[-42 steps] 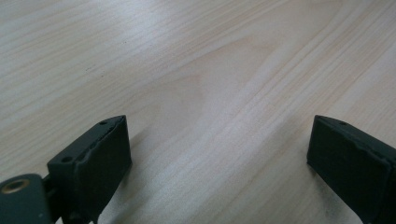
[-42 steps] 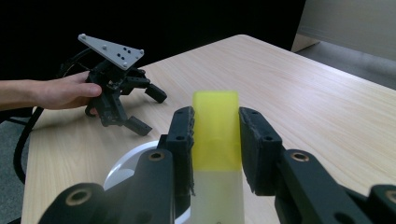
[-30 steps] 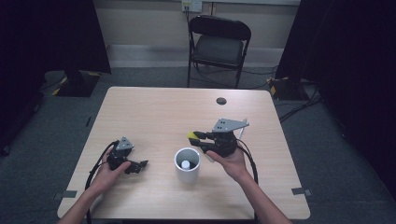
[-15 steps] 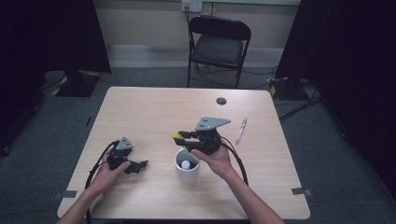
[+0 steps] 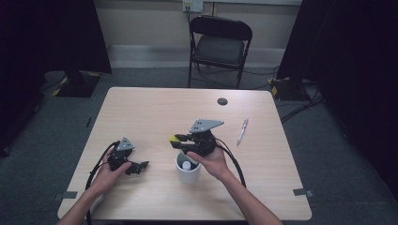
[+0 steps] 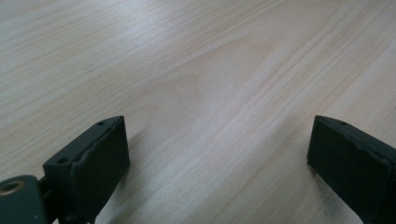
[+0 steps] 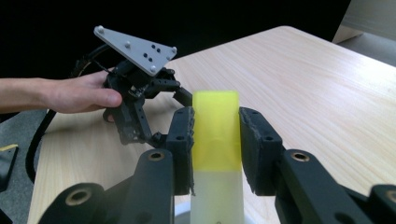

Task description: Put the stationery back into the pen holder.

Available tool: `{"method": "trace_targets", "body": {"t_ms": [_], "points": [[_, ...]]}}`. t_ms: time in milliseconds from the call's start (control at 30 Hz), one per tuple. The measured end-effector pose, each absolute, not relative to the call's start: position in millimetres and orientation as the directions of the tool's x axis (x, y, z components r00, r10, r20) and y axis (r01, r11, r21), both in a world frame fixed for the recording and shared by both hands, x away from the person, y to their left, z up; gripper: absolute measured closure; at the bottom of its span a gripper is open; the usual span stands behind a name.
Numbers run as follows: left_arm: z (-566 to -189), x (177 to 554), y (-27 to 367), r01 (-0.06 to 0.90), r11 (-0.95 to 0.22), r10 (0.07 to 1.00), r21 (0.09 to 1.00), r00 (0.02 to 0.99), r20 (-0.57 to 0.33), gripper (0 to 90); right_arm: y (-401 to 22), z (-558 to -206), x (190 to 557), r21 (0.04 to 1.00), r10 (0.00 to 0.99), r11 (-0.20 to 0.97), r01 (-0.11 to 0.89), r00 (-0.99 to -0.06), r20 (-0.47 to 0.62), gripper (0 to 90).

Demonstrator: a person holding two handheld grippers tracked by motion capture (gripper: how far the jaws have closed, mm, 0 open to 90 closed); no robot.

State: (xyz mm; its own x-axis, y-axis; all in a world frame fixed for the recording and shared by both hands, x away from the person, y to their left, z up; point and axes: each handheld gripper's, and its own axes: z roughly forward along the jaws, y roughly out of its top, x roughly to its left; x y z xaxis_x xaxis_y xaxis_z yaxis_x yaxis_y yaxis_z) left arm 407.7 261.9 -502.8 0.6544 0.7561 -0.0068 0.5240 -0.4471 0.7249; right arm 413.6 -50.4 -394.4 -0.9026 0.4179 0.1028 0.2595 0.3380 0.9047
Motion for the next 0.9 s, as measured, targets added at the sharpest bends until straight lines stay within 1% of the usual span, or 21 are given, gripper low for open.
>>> {"method": "trace_targets", "body": {"t_ms": [400, 900], "points": [[-503, 408, 262, 0.524, -0.447, 0.756, 0.725, 0.654, -0.007, 5.0, -59, -395, 409, 0.897, 0.421, 0.356, 0.263, -0.902, 0.097, 67.2], [-503, 408, 262, 0.524, -0.446, 0.756, 0.725, 0.654, -0.007, 5.0, -90, -396, 390, 0.893, 0.430, 0.364, 0.266, -0.898, 0.092, 67.1]]}}
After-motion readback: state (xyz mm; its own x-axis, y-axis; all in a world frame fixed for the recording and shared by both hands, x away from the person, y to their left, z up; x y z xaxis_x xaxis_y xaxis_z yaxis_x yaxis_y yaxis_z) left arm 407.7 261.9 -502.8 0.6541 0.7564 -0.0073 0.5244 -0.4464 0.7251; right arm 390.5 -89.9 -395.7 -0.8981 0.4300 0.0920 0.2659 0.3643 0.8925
